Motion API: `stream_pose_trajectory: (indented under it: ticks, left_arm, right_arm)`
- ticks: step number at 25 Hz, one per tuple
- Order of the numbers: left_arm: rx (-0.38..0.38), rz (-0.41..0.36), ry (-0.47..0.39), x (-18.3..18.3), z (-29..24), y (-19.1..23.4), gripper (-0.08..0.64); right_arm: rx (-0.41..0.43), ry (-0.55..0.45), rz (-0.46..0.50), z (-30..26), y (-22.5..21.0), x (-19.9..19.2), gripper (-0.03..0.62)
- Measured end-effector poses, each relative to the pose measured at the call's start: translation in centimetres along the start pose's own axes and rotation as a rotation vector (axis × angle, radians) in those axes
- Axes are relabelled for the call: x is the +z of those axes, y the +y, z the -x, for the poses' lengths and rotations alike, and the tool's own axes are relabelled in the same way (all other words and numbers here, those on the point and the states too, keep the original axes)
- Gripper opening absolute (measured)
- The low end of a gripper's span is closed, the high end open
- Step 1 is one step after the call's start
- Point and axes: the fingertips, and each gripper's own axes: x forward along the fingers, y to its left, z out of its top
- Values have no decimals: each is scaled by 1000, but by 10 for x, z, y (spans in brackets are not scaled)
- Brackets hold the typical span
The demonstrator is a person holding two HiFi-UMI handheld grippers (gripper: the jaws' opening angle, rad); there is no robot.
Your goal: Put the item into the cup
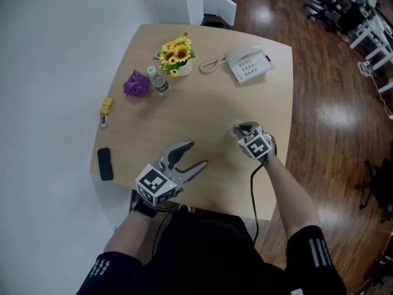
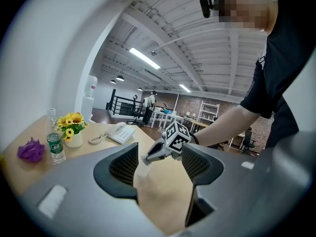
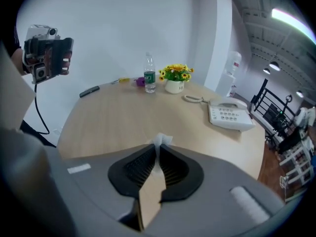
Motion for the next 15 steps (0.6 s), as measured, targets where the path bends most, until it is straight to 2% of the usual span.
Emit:
stream_pose_trajectory:
  ticks: [6, 15]
  left_arm:
    - [8, 0, 13, -10, -2, 3, 270]
    - [7, 10, 17, -10, -8, 1, 270]
  right_arm:
    - [10, 95, 56, -21, -4, -9, 37]
    - [31, 162, 80, -37, -3, -15, 37]
